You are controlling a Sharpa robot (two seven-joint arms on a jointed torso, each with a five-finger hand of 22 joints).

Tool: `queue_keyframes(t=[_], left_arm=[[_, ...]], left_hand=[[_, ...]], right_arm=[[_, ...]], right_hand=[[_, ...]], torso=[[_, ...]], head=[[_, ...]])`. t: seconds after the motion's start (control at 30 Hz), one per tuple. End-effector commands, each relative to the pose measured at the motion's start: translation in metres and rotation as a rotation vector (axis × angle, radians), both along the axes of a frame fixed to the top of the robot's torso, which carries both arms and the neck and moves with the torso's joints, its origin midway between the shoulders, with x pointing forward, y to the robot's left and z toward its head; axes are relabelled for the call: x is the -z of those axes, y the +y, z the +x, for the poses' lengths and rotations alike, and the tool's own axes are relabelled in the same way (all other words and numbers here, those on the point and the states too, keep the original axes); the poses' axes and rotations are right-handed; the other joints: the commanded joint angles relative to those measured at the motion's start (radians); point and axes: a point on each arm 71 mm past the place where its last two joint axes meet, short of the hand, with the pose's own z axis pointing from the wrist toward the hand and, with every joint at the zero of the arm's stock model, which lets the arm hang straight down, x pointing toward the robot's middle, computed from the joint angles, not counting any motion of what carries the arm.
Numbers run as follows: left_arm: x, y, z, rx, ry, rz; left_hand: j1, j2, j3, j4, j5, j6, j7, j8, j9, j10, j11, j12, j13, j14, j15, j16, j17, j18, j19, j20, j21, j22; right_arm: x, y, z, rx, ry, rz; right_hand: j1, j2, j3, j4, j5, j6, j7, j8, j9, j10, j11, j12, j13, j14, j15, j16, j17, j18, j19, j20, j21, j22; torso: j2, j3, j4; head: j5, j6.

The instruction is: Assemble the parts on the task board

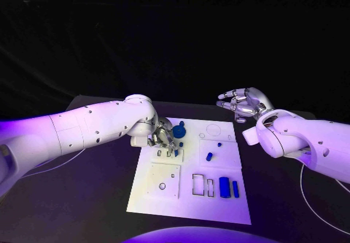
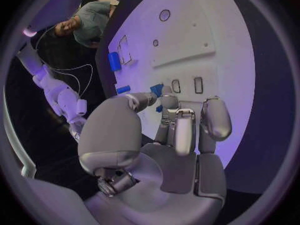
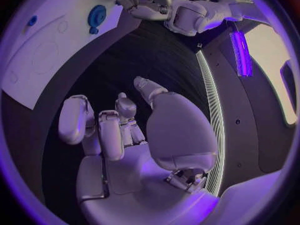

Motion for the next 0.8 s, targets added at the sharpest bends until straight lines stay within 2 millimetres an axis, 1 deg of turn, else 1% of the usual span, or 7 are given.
queue_keyframes(t=[0.03, 0.23, 0.4, 0.57, 0.73, 0.8], left_arm=[[0.0001, -0.0014, -0.0010, 0.002, 0.013, -0.012], [0.0000, -0.0014, -0.0007, -0.005, 0.012, -0.019], [-0.0002, -0.0014, -0.0006, -0.013, 0.012, -0.029], [-0.0003, -0.0009, -0.0005, -0.018, 0.012, -0.034], [-0.0006, 0.0005, -0.0005, -0.025, 0.011, -0.039], [-0.0006, 0.0009, -0.0005, -0.028, 0.012, -0.041]], left_hand=[[-0.011, -0.006, 0.005, 0.003, -0.004, -0.006, 0.004, 0.006, 0.002, 0.004, 0.001, 0.000, -0.001, 0.064, -0.001, -0.003, 0.107, -0.003, -0.001, -0.001, 0.001, 0.001], [-0.019, -0.007, 0.008, 0.007, -0.004, -0.006, 0.004, 0.006, 0.003, 0.005, 0.002, 0.000, 0.000, 0.063, 0.000, -0.003, 0.106, -0.003, -0.001, -0.001, 0.001, 0.000], [-0.044, -0.010, 0.012, 0.024, -0.006, -0.005, 0.005, 0.008, 0.006, 0.008, 0.003, 0.002, 0.003, 0.063, 0.001, -0.004, 0.105, -0.003, -0.001, 0.000, 0.001, 0.001], [-0.049, -0.010, 0.012, 0.026, -0.006, -0.005, 0.005, 0.008, 0.007, 0.008, 0.003, 0.002, 0.003, 0.063, 0.001, -0.004, 0.106, -0.003, -0.001, 0.000, 0.001, 0.001], [-0.057, -0.011, 0.012, 0.030, -0.007, -0.004, 0.005, 0.008, 0.008, 0.010, 0.003, 0.004, 0.005, 0.063, 0.001, -0.004, 0.105, -0.003, -0.001, 0.001, 0.001, 0.001], [-0.063, -0.012, 0.011, 0.032, -0.007, -0.004, 0.006, 0.008, 0.008, 0.009, 0.004, 0.002, 0.003, 0.063, 0.001, -0.004, 0.104, -0.002, -0.002, 0.001, 0.000, 0.000]], right_arm=[[0.0010, 0.0015, -0.0006, -0.020, 0.003, -0.006], [0.0019, 0.0014, -0.0008, -0.020, 0.004, -0.006], [0.0027, 0.0014, -0.0009, -0.019, 0.006, -0.006], [0.0037, 0.0013, -0.0010, -0.019, 0.008, -0.007], [0.0054, 0.0015, -0.0015, -0.020, 0.012, -0.007], [0.0062, 0.0010, -0.0016, -0.017, 0.015, -0.008]], right_hand=[[-0.007, -0.007, 0.000, 0.005, 0.006, -0.006, -0.001, 0.004, 0.001, 0.002, 0.000, 0.006, 0.000, 0.032, 0.002, -0.001, 0.001, 0.018, -0.001, 0.003, -0.001, 0.050], [-0.007, -0.007, 0.000, 0.005, 0.006, -0.006, -0.001, 0.004, 0.001, 0.002, 0.000, 0.006, 0.000, 0.032, 0.002, -0.001, 0.001, 0.018, -0.001, 0.003, -0.001, 0.050], [-0.007, -0.007, 0.000, 0.005, 0.006, -0.006, -0.001, 0.004, 0.001, 0.002, 0.000, 0.006, 0.000, 0.032, 0.002, -0.001, 0.001, 0.018, -0.001, 0.003, -0.001, 0.050], [-0.007, -0.007, 0.000, 0.005, 0.006, -0.006, -0.001, 0.004, 0.001, 0.002, 0.000, 0.006, 0.000, 0.032, 0.002, -0.001, 0.001, 0.018, -0.001, 0.003, -0.001, 0.050], [-0.008, -0.008, -0.001, 0.007, 0.006, -0.006, -0.002, 0.005, 0.002, 0.003, 0.000, 0.008, 0.000, 0.032, 0.002, -0.001, 0.001, 0.018, -0.001, 0.003, -0.002, 0.049], [-0.008, -0.008, -0.001, 0.007, 0.006, -0.006, -0.002, 0.005, 0.002, 0.003, 0.000, 0.008, 0.000, 0.032, 0.002, -0.001, 0.001, 0.018, -0.001, 0.003, -0.002, 0.049]], torso=[[0.001, 0.0000, -0.0001], [0.000, 0.0001, 0.0002], [0.001, 0.0001, -0.0002], [0.001, -0.0001, 0.0001], [0.002, 0.0002, -0.0004], [0.001, 0.0001, 0.0004]], head=[[0.002, 0.001], [0.002, 0.001], [0.002, 0.001], [0.000, 0.000], [0.001, 0.000], [0.000, 0.000]])
